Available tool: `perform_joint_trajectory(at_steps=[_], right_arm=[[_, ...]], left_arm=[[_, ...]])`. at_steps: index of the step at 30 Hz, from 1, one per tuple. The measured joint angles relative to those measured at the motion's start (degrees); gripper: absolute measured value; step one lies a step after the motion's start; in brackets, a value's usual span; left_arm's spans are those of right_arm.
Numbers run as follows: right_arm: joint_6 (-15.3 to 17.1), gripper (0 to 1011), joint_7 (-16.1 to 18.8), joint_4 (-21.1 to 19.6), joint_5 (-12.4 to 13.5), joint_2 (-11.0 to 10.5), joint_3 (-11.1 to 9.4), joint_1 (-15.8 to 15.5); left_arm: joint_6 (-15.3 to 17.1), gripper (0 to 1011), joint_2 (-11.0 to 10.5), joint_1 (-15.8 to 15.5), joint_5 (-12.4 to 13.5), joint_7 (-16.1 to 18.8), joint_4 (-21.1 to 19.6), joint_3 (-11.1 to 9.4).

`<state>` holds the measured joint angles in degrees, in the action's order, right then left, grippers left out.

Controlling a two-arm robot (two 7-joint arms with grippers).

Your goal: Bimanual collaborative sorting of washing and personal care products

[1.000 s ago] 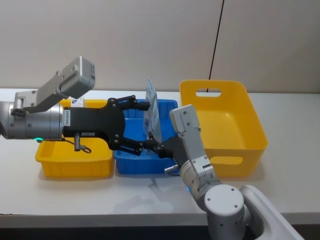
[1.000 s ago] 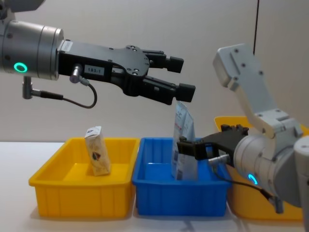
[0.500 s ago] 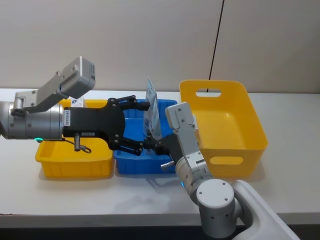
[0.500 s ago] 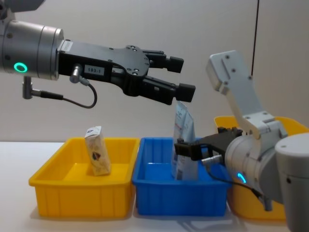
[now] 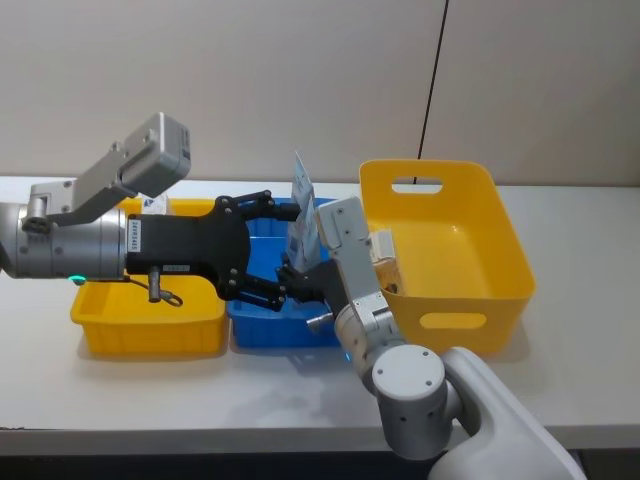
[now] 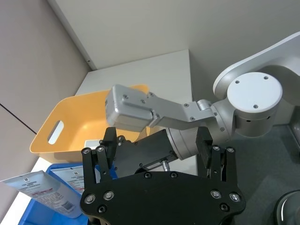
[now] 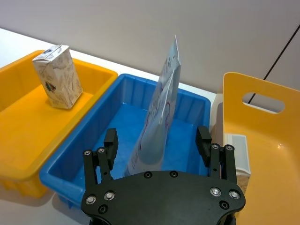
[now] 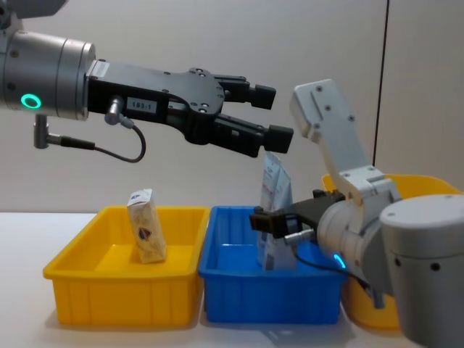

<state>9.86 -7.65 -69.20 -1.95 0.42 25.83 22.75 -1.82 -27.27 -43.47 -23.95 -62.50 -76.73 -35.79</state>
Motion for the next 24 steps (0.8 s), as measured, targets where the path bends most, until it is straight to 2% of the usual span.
perform_joint_trajectory(at_steps=[9, 15, 16, 18, 23, 24], right_arm=[[-0.56, 994, -0.28, 2.78, -0.54, 1.24, -0.31, 1.74], [-0.71, 868, -0.53, 3.84, -0.98, 1.69, -0.5, 2.39], [-0.71, 814, -0.59, 4.03, -1.06, 1.79, -0.56, 2.52], [-0.7, 779, -0.62, 4.18, -1.14, 1.88, -0.65, 2.64], [-0.54, 616, -0.61, 4.48, -1.36, 2.13, -0.88, 2.9], [-0.5, 556, -0.59, 4.5, -1.39, 2.16, -0.92, 2.92]], left_arm=[[0.0, 1001, 0.0, 0.0, 0.0, 0.0, 0.0, 0.0], [0.0, 1001, 0.0, 0.0, 0.0, 0.0, 0.0, 0.0], [0.0, 1001, 0.0, 0.0, 0.0, 0.0, 0.0, 0.0], [0.0, 1001, 0.0, 0.0, 0.0, 0.0, 0.0, 0.0], [0.0, 1001, 0.0, 0.0, 0.0, 0.0, 0.0, 0.0], [0.0, 1001, 0.0, 0.0, 0.0, 0.0, 0.0, 0.0]])
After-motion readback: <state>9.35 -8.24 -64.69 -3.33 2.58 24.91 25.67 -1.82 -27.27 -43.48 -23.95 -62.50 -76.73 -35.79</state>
